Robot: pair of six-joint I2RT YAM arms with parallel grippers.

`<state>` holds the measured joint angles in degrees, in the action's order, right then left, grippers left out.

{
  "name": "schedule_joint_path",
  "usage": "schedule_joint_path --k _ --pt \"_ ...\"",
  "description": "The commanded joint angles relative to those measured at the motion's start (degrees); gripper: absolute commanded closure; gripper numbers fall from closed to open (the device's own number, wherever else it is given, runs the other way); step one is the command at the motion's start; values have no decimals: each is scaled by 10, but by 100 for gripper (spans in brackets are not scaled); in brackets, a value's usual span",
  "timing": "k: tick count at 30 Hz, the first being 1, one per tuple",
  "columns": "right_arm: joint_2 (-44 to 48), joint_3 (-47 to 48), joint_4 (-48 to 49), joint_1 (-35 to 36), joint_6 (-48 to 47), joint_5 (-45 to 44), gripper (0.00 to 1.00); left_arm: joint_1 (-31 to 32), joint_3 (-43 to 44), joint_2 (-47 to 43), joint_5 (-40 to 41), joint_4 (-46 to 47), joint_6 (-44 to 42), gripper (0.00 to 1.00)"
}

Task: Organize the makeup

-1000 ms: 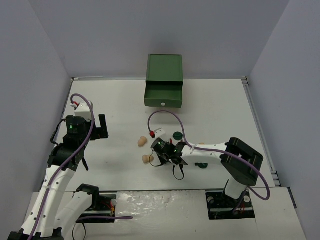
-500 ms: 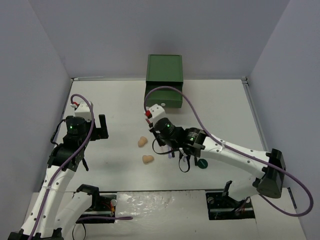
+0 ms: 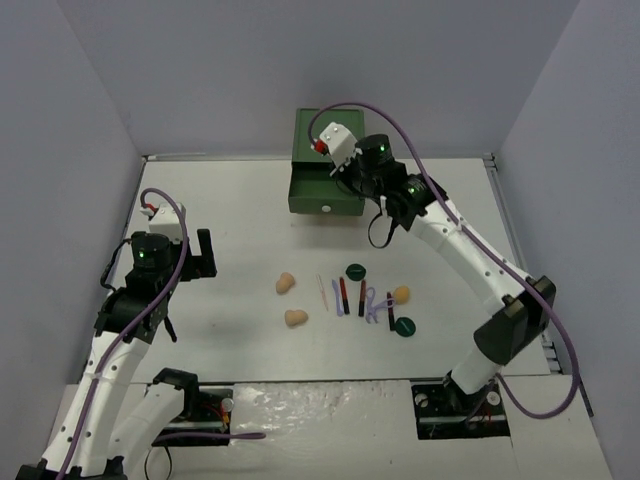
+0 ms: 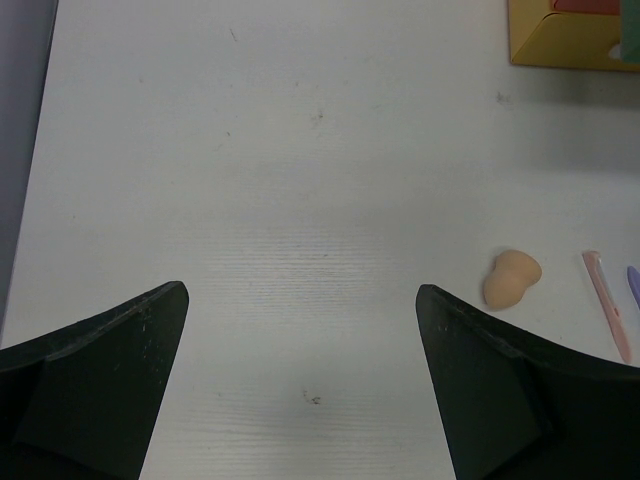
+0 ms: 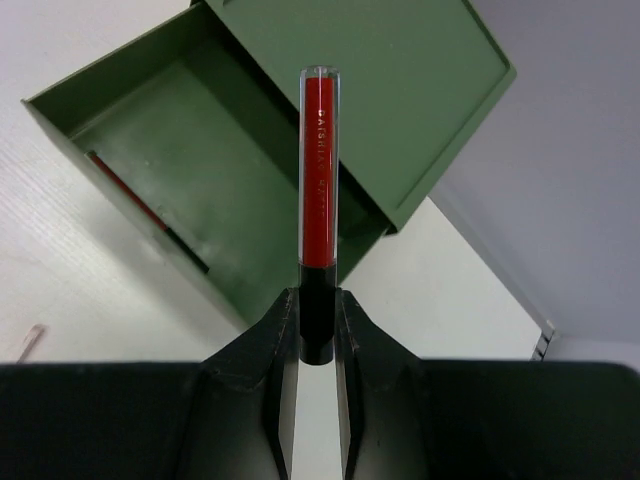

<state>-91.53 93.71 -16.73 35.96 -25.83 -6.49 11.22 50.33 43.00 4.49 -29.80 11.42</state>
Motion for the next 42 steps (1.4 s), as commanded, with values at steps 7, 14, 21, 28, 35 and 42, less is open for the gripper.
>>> schedule_joint_path --k 7,14,21,28,35,42 --pt "-76 87 21 -27 -71 112 59 -3 22 -4 -6 28 8 3" --pt "-35 68 58 -29 13 69 36 -3 22 -7 -9 27 9 3" --pt "106 -115 101 -29 277 -84 35 -3 23 -6 -10 27 9 3" --pt "226 -398 142 -9 477 -79 39 -3 24 -2 -11 26 10 3" --pt "219 -550 238 85 550 -81 42 -3 24 2 -6 26 10 3" --pt "136 -573 317 103 562 -60 48 -3 25 10 -5 25 10 3"
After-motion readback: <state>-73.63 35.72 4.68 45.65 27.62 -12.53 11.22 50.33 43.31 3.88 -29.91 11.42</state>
